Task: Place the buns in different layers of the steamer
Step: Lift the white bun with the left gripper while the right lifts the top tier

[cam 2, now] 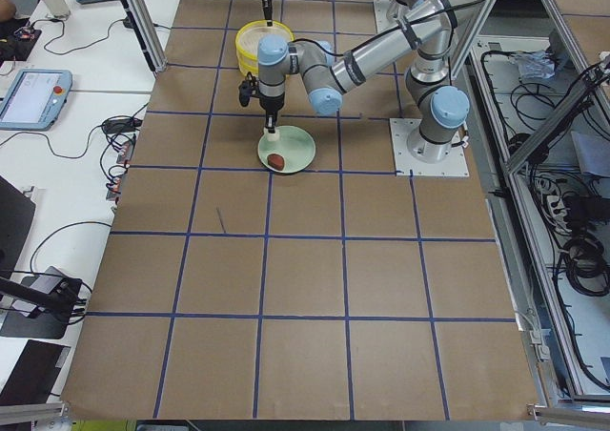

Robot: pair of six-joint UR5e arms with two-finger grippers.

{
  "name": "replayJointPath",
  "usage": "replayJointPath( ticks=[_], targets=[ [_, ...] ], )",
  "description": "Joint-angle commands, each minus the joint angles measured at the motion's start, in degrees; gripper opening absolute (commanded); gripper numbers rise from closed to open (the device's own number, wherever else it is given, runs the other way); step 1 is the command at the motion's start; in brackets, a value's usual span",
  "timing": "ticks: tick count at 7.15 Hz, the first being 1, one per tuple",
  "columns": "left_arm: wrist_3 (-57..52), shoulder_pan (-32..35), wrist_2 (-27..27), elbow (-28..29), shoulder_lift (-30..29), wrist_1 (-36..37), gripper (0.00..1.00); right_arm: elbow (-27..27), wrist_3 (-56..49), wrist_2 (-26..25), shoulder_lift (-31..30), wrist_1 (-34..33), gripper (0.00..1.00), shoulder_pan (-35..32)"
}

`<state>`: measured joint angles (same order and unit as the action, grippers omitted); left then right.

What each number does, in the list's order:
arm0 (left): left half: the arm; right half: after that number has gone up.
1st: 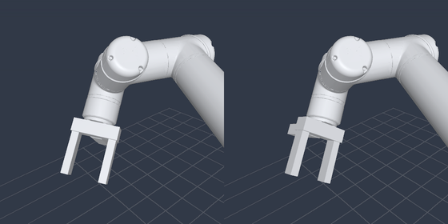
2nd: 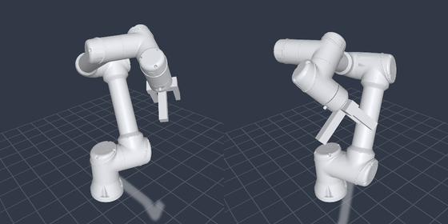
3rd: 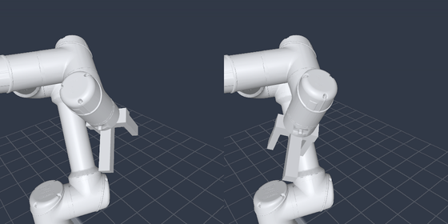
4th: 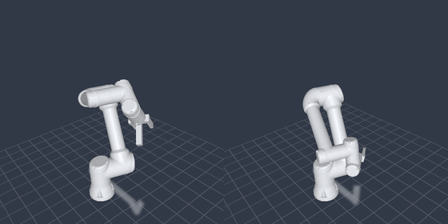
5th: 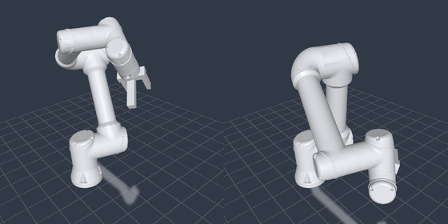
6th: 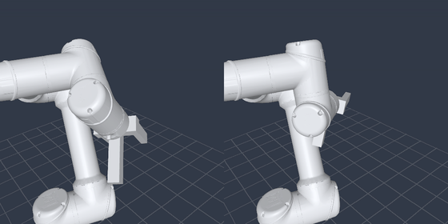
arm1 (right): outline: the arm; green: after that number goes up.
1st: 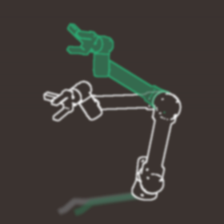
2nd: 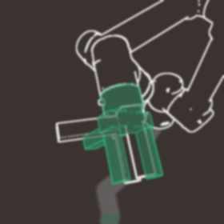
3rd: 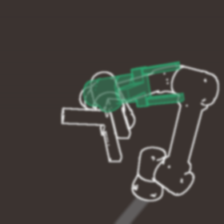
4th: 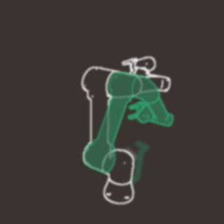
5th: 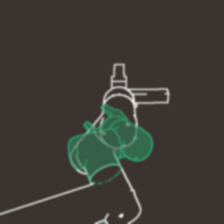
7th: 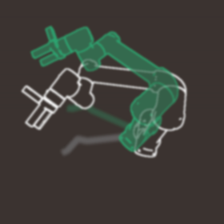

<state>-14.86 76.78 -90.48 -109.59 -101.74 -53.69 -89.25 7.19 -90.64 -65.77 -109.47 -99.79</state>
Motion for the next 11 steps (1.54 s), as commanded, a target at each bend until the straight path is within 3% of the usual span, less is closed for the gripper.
replayJointPath(
  ticks=[1, 2, 4, 7, 9, 11],
  targets=[
    [12.8, 7.4, 1.7, 5.0, 0.8, -3.2, 0.03, -1.0, 2.7, 0.8, 1.6, -2.4, 0.54, 0.1],
    [16.2, 9.8, 4.7, 6.1, 0.6, -3.1, 0.03, -1.1, 2.0, 0.6, 1.5, -2.4, 0.09, 0.2],
    [22.2, 11.8, 11.7, 6.8, 0.1, -2.1, 0.04, -1.1, 1.3, -0.6, 1.1, -2.5, 0.05, 0.4],
    [22.7, 13.8, 11.6, 6.9, -0.5, -1.9, 0.08, -0.7, -1.4, -1.5, -0.7, -1.5, 0.04, 1.7],
    [25.7, 14.9, 11.7, 7.1, -0.6, -0.7, 0.08, 0.3, -7.3, -0.9, -6.2, 4.5, 0.06, 8.8],
    [32.9, 20.2, 11.8, 10.1, -4.3, 3.1, 0.08, 1.5, -23.2, -1.2, -6.0, 6.8, 0.06, 18.4]
  ],
)
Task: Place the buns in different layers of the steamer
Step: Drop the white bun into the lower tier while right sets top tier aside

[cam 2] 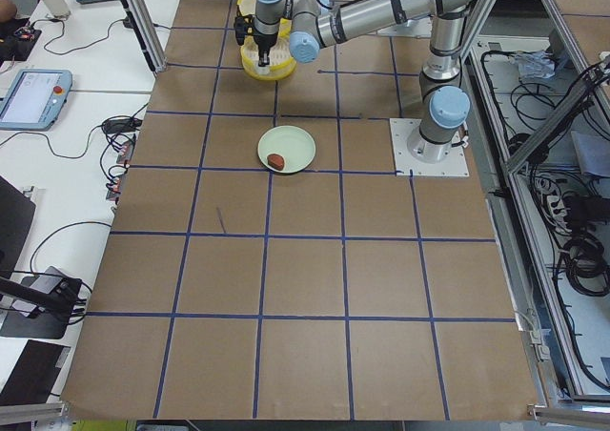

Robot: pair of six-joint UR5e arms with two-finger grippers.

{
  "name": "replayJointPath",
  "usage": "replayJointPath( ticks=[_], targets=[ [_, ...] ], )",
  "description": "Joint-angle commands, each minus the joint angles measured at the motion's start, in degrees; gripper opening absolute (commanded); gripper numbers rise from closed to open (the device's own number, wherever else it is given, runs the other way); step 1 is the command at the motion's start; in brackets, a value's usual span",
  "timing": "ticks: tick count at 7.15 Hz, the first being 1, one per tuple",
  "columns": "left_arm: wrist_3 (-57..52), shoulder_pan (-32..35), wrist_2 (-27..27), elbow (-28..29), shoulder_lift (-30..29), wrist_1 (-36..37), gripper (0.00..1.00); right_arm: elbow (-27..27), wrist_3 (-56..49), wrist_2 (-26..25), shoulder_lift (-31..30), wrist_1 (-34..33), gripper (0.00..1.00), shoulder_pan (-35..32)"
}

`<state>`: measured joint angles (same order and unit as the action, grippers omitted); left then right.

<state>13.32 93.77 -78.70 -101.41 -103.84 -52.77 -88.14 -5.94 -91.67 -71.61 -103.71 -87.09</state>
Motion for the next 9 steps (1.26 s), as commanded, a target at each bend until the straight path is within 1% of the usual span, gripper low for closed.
replayJointPath(
  ticks=[1, 2, 3, 4, 5, 6, 7, 8, 9],
  targets=[
    [8.6, 6.8, 0.0, 4.9, -5.2, 3.2, 0.08, 0.3, -15.1, -0.3, 0.3, 0.7, 0.06, 8.9],
    [11.4, 9.5, 0.0, 8.0, -8.8, 4.9, 0.08, 0.3, -20.5, -1.7, 2.1, -0.4, 0.05, 10.7],
    [14.6, 11.2, 0.0, 10.1, -11.8, 8.1, 0.08, 0.2, -22.0, -2.8, 3.7, -1.5, 0.05, 12.1],
    [16.8, 13.0, 0.1, 10.4, -13.2, 10.0, 0.08, -0.1, -21.8, -2.8, 3.6, -1.4, 0.06, 12.2],
    [17.8, 14.0, 0.0, 10.4, -13.6, 10.1, 0.08, -0.1, -21.1, -2.6, 3.5, -1.4, 0.06, 12.2],
    [18.1, 14.0, 0.0, 9.7, -13.6, 10.1, 0.32, -0.1, -21.0, -2.5, 3.5, -1.1, 0.06, 12.2],
    [17.6, 13.9, -0.6, 9.4, -14.4, 10.5, 0.78, -0.1, -20.7, -2.4, 3.4, -0.7, 0.06, 12.2],
    [18.2, 14.0, -0.5, 9.2, -14.2, 10.4, 1.00, -0.1, -20.0, -2.3, 3.4, -0.4, 0.06, 12.1],
    [18.0, 14.0, -0.5, 9.0, -13.5, 10.3, 1.00, -0.1, -18.2, -2.5, 3.2, -0.3, 0.06, 11.5]
  ],
)
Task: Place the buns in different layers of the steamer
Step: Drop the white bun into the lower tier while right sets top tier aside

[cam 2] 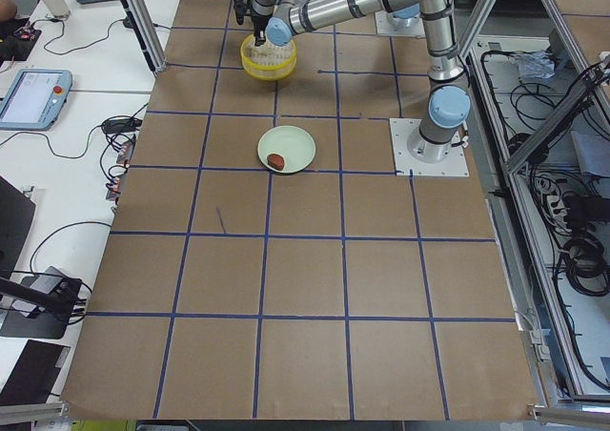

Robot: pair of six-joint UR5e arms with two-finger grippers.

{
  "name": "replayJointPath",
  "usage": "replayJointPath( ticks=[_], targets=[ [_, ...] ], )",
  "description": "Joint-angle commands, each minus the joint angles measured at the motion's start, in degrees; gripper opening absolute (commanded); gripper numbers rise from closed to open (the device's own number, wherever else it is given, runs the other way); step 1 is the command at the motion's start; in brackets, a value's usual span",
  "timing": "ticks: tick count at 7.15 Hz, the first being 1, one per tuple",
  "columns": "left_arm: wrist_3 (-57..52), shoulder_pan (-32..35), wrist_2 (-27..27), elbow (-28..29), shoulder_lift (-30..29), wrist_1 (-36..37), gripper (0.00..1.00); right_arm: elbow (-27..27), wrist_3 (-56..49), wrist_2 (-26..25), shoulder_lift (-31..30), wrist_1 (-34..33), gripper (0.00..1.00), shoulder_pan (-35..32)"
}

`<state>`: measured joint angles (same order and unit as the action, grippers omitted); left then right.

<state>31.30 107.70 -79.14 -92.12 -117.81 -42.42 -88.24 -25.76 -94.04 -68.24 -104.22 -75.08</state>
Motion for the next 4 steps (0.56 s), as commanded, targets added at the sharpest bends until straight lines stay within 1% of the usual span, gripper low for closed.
replayJointPath(
  ticks=[1, 2, 3, 4],
  targets=[
    [-1.1, -0.8, -1.0, -0.7, 2.3, -0.6, 1.00, 0.2, 5.2, 0.2, -2.1, 0.2, 0.06, -1.5],
    [-3.1, -4.5, -3.4, -3.3, 5.1, -1.6, 1.00, 0.2, 12.9, 1.1, -3.0, 0.3, 0.06, -5.0],
    [-14.4, -9.0, -3.7, -7.9, 8.6, -2.2, 1.00, 0.2, 19.9, 1.1, -2.4, -0.4, 0.06, -9.5],
    [-22.6, -15.6, -3.7, -12.2, 12.6, -4.1, 1.00, 0.3, 28.2, 1.7, -2.1, -0.9, 0.06, -13.5]
  ],
)
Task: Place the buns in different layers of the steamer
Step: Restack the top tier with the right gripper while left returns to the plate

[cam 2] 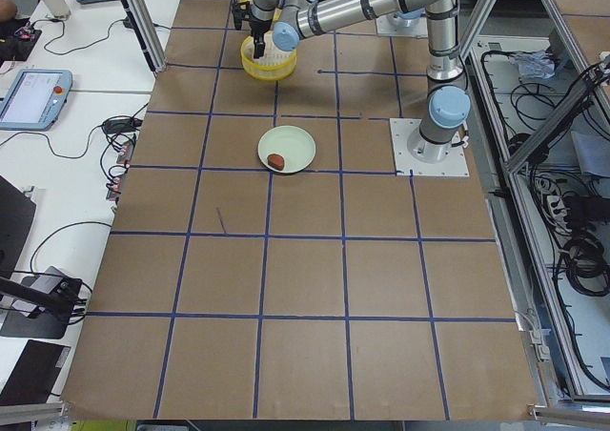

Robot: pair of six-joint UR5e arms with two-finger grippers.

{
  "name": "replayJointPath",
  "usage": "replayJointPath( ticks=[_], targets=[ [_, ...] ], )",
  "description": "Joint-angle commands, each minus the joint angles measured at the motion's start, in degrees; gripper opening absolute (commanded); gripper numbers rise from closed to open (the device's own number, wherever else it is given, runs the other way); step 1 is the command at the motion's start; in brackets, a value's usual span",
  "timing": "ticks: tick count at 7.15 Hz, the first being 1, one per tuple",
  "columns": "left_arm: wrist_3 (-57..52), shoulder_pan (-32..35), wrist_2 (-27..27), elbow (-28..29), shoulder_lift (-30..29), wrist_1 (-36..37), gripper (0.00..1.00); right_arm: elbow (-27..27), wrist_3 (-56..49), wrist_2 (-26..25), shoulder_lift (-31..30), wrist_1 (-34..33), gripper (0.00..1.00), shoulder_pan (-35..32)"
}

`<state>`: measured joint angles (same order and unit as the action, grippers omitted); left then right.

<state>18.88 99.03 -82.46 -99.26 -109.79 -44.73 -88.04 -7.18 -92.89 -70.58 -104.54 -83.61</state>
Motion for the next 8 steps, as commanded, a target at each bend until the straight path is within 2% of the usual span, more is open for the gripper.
replayJointPath(
  ticks=[1, 2, 3, 4, 5, 7, 8],
  targets=[
    [-19.1, -12.7, -0.5, -7.2, 7.4, -5.6, 1.00, 0.5, 15.9, 2.0, 2.1, -2.0, 0.06, -8.8],
    [-31.8, -18.0, -4.3, -8.2, 8.2, -9.6, 1.00, 0.4, 20.3, 1.9, 3.3, -4.8, 0.06, -12.2],
    [-36.8, -21.9, -7.3, -9.5, 8.2, -9.9, 1.00, -0.3, 21.9, 1.7, 3.6, -4.8, 0.06, -13.5],
    [-40.2, -24.5, -10.2, -12.0, 7.9, -9.9, 1.00, -1.7, 22.0, 1.8, 3.7, -4.9, 0.06, -13.3],
    [-43.5, -25.3, -13.2, -12.1, 6.8, -9.3, 1.00, -3.3, 21.8, 1.7, 3.6, -6.4, 0.06, -13.3],
    [-43.8, -25.4, -16.7, -12.5, 4.9, -9.2, 0.98, -3.5, 22.4, 2.0, 3.3, -6.3, 0.06, -13.3],
    [-43.8, -25.4, -19.6, -11.9, 2.8, -6.8, 0.98, -3.5, 22.9, 2.0, 3.3, -6.5, 0.06, -13.5]
  ],
)
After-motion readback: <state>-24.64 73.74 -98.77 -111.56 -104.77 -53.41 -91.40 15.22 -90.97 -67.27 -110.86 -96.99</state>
